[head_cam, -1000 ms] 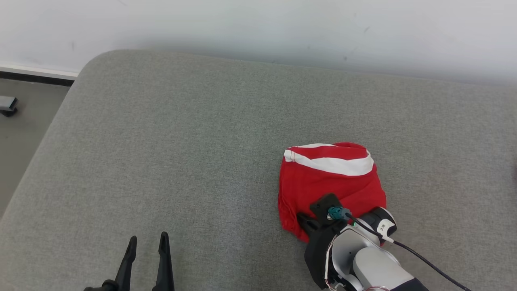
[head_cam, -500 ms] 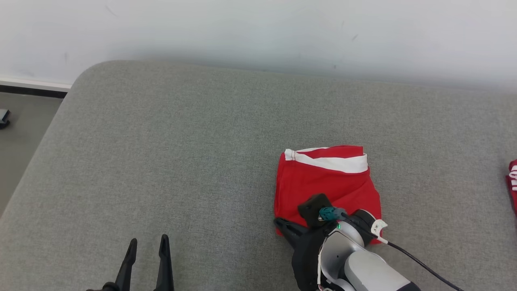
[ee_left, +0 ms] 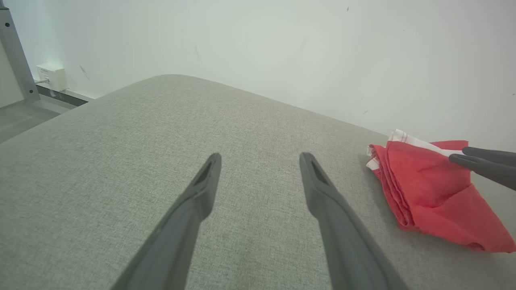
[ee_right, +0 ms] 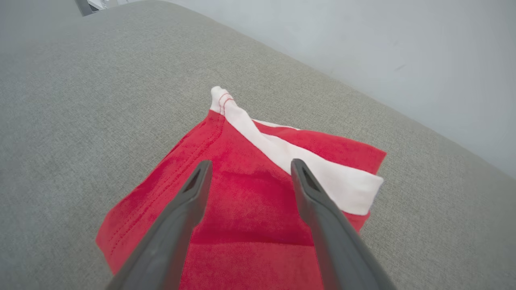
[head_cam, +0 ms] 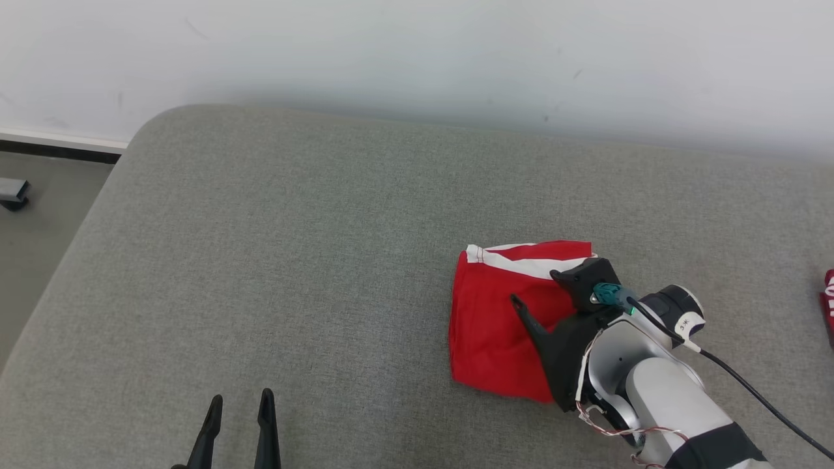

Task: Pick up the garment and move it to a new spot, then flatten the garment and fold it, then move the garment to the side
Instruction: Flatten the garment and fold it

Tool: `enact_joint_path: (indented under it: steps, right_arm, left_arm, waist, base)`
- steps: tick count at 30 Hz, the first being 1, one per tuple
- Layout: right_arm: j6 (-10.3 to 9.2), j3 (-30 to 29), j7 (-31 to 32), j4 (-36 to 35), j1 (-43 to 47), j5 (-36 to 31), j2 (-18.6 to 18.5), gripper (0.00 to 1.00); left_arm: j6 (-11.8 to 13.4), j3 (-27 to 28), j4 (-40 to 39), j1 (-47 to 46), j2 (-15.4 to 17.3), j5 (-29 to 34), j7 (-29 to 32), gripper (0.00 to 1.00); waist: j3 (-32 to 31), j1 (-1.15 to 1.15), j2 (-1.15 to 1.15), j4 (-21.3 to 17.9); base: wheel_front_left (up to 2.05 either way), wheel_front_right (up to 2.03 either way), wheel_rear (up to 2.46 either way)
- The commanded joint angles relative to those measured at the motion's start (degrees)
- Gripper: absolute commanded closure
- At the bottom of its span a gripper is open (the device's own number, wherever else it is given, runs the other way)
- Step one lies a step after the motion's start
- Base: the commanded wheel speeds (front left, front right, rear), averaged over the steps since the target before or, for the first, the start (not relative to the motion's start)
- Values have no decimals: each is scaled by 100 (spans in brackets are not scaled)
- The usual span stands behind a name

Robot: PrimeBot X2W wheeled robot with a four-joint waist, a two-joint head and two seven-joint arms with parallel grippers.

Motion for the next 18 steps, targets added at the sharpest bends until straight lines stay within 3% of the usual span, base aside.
enact_joint_path:
  steps: [1, 14, 15, 16, 18]
  right_arm:
    - [4, -15, 7, 44, -65, -121, -31, 0]
    - [3, 32, 15, 908, -798, -426, 29, 2]
    - [4, 72, 33, 959, -830, -403, 21, 7]
    - [3, 98, 33, 1011, -875, -382, 12, 19]
    - [3, 148, 26, 1102, -944, -361, -2, 51]
  left_arm:
    - [-26, -4, -23, 18, -4, 33, -16, 0]
    - [6, -107, -34, -157, -4, -57, -16, 0]
    - [8, -106, -33, -160, -4, -63, -16, 0]
    - [10, -104, -31, -167, -5, -68, -16, 0]
    - [10, -96, -31, -170, -4, -71, -16, 0]
  waist:
    - [20, 0, 0, 18]
    - [302, 0, 0, 317]
    - [314, 0, 0, 334]
    - [329, 0, 0, 348]
    - [348, 0, 0, 367]
  base:
    - [0, 0, 0]
    - [0, 0, 0]
    - [0, 0, 0]
    - [0, 0, 0]
    - [0, 0, 0]
